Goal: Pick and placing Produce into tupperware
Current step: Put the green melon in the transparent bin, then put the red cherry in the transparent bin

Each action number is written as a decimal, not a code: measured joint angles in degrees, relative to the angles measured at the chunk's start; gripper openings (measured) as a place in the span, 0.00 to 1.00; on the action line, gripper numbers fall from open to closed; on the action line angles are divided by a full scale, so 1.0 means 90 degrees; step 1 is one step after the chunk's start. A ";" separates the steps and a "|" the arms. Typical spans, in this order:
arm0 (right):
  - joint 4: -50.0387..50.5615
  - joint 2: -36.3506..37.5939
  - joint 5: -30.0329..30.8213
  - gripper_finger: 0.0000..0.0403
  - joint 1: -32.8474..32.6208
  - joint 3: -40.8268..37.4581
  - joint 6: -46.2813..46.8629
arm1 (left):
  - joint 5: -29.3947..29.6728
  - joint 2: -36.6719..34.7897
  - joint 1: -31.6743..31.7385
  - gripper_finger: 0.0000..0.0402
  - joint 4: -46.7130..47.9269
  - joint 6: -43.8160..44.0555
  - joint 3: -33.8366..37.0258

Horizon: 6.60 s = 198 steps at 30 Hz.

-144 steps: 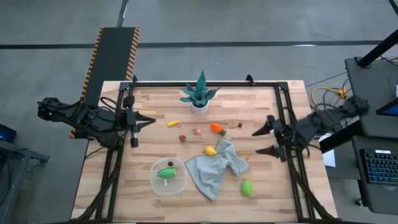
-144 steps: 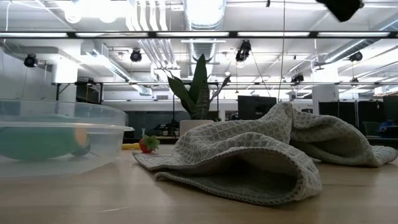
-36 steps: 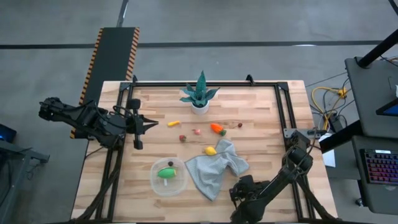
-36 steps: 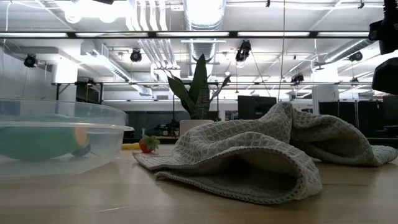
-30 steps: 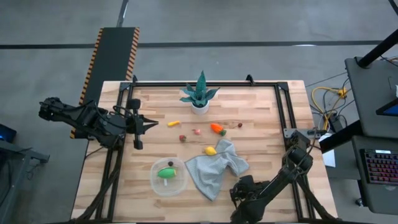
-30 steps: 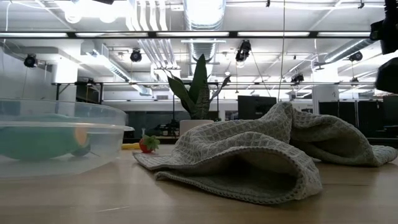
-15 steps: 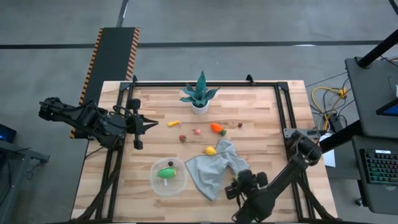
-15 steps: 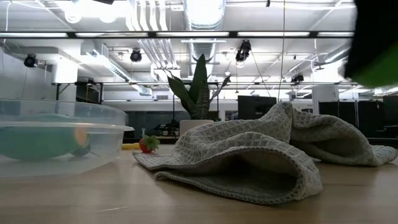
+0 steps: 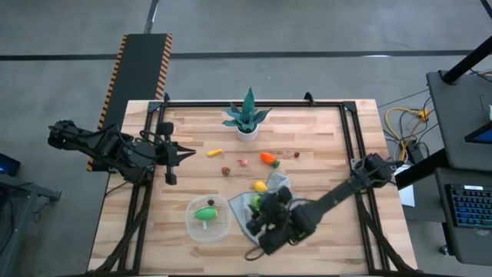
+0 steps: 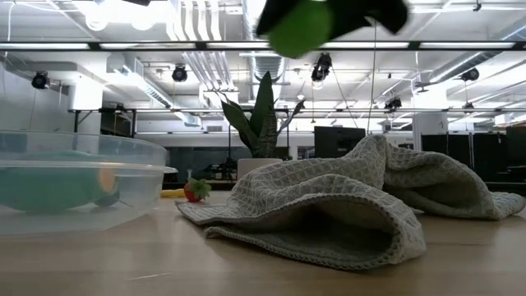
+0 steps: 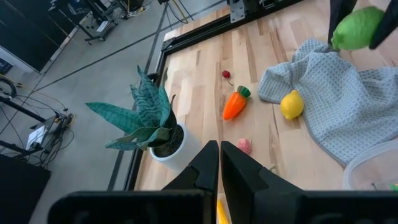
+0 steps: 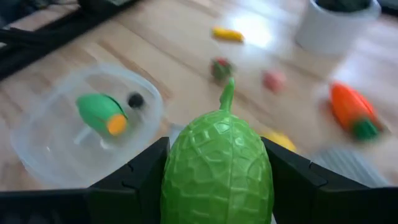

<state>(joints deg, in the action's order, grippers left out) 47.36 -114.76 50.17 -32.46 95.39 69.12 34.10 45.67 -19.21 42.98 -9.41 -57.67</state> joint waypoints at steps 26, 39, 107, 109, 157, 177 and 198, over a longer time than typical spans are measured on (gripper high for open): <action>-0.4855 -0.1164 -0.2050 0.51 0.0983 -0.0005 -0.4090 | 0.0003 -0.0041 0.0001 0.01 -0.0051 0.0020 0.0000; -0.5954 -0.2148 -0.3155 0.51 0.1075 0.0438 -0.4595 | 0.0003 -0.0032 0.0001 0.01 -0.0050 0.0026 0.0000; 0.0060 0.3208 -0.0403 0.58 0.1066 -0.0849 -0.6397 | 0.0018 -0.0029 0.0001 0.01 -0.0051 0.0182 0.0000; 0.0068 0.3817 -0.0419 0.59 0.1046 -0.1354 -0.6401 | 0.0020 -0.0025 -0.0001 0.01 -0.0051 0.0182 0.0000; -0.1188 0.4422 -0.4641 0.81 0.4992 -0.5587 -0.8460 | 0.0772 0.0444 0.0001 0.01 -0.0721 0.0155 -0.0005; -0.0649 0.2139 -0.4578 0.81 0.5284 -0.4683 -0.9529 | 0.0771 0.0506 0.0001 0.01 -0.0718 0.0163 -0.0005; -0.0628 0.2023 -0.5433 0.79 0.5561 -0.4685 -0.9688 | 0.0771 0.0507 0.0001 0.01 -0.0716 0.0163 -0.0005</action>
<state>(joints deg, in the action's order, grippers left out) 41.70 -96.55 1.28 17.58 53.23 -18.06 41.04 50.24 -19.20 36.53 -7.95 -57.71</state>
